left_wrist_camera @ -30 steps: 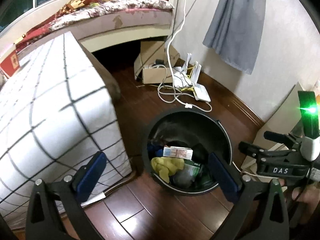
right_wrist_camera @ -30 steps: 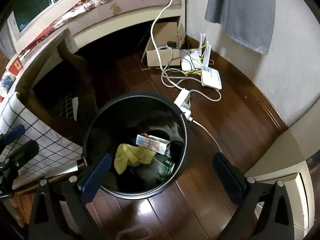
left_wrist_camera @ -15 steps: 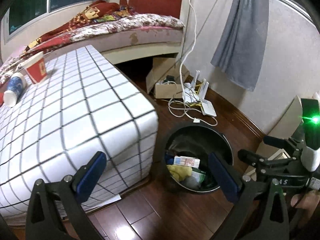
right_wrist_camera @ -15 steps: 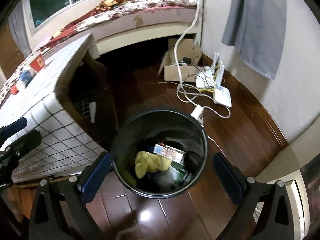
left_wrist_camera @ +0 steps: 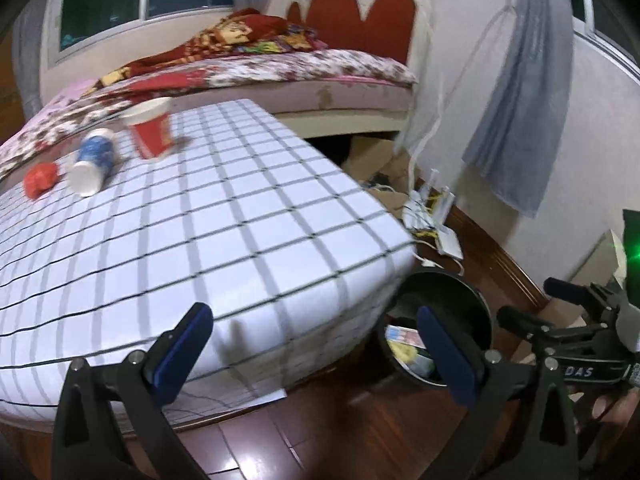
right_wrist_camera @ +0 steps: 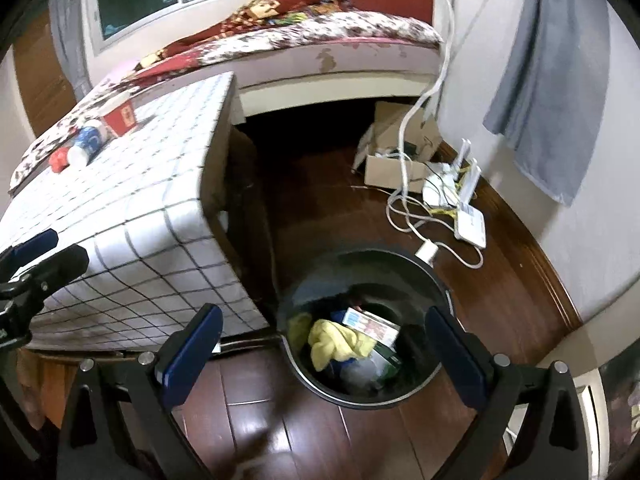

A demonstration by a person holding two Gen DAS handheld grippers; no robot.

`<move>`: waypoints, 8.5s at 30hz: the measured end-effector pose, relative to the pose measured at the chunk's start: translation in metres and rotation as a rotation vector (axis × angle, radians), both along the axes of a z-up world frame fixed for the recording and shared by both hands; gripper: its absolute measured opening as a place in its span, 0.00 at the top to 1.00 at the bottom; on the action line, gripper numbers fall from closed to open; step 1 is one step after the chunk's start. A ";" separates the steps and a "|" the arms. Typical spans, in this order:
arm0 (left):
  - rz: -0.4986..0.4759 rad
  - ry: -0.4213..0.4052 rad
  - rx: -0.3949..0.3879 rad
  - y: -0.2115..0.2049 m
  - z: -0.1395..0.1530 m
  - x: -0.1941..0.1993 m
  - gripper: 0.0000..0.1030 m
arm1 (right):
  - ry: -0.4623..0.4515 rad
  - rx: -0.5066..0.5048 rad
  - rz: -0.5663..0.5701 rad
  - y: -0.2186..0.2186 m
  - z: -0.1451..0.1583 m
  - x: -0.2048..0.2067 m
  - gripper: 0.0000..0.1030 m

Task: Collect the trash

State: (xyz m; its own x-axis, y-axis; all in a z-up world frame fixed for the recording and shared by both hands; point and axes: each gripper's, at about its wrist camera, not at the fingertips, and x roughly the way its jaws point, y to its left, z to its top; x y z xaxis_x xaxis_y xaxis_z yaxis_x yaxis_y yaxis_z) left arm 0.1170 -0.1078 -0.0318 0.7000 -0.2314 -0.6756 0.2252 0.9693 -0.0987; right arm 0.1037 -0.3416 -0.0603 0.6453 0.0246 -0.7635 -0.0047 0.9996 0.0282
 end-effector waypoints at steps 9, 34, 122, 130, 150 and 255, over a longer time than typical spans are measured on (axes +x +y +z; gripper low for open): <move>0.152 -0.013 0.009 0.074 0.006 0.004 0.01 | -0.056 -0.007 0.122 0.071 0.030 0.022 0.01; 0.337 -0.046 0.023 0.213 0.026 0.158 0.13 | -0.127 0.028 0.366 0.224 0.058 0.158 0.01; -0.180 -0.158 -0.083 -0.010 0.073 0.030 0.44 | -0.342 0.060 0.027 0.002 0.133 0.020 0.43; -0.263 -0.093 -0.098 -0.056 0.053 0.014 0.44 | -0.305 0.083 -0.059 -0.047 0.112 -0.007 0.43; -0.343 0.108 -0.078 -0.127 -0.035 0.005 0.44 | -0.158 0.206 -0.188 -0.123 0.022 -0.021 0.42; 0.107 -0.004 0.042 0.036 -0.001 -0.025 0.01 | -0.122 0.014 0.101 0.067 0.022 -0.018 0.01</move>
